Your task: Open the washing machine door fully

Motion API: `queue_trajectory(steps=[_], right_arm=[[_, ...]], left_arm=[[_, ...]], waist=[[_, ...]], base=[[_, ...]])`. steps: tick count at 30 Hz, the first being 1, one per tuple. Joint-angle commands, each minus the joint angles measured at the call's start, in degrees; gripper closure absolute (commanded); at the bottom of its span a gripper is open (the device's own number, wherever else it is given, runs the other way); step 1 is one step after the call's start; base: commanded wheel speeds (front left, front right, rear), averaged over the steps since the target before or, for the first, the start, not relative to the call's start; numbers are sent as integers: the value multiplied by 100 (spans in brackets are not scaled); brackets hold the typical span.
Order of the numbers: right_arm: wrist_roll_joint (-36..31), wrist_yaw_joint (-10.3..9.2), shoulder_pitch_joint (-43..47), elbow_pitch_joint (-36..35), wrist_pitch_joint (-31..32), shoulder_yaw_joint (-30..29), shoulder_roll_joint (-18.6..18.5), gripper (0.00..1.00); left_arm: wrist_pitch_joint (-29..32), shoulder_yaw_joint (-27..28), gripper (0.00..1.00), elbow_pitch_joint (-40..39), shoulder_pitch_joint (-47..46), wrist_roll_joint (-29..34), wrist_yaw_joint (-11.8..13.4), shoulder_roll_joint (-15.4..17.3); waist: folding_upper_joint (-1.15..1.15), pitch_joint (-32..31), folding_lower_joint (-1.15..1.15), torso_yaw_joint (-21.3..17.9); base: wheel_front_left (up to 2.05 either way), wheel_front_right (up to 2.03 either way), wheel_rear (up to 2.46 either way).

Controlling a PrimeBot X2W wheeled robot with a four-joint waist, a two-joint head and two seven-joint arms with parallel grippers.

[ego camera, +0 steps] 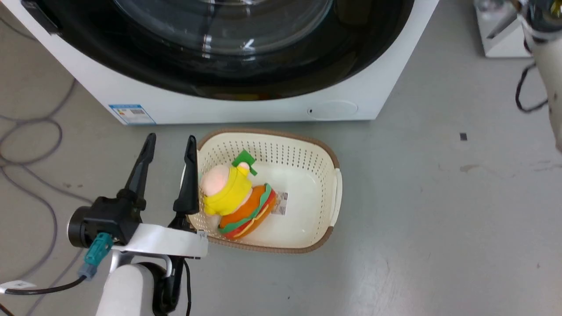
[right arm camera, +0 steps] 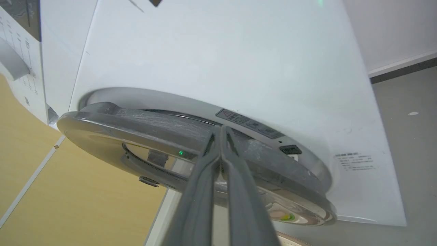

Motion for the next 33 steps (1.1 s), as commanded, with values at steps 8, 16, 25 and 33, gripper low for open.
queue_trajectory(steps=[8,16,25,33], right_arm=[[357,4,-1184,779,641,645,241,100],[865,4,-1774,1202,1342,979,268,100],[1397,5,-2037,1415,2235,1203,200,100],[1477,5,-1787,1229,2634,1199,140,100]], left_arm=[[-151,31,0,-53,-281,-138,-86,7],[-247,9,0,-37,-419,-247,-128,7],[-325,-5,0,30,-496,-358,-163,7],[-325,20,0,59,-491,-324,-167,7]], waist=[[0,379,-1,0],[0,571,-1,-1],[0,637,-1,-22],[0,597,-1,-51]], base=[[0,0,0],[0,0,0],[0,0,0],[0,0,0]])
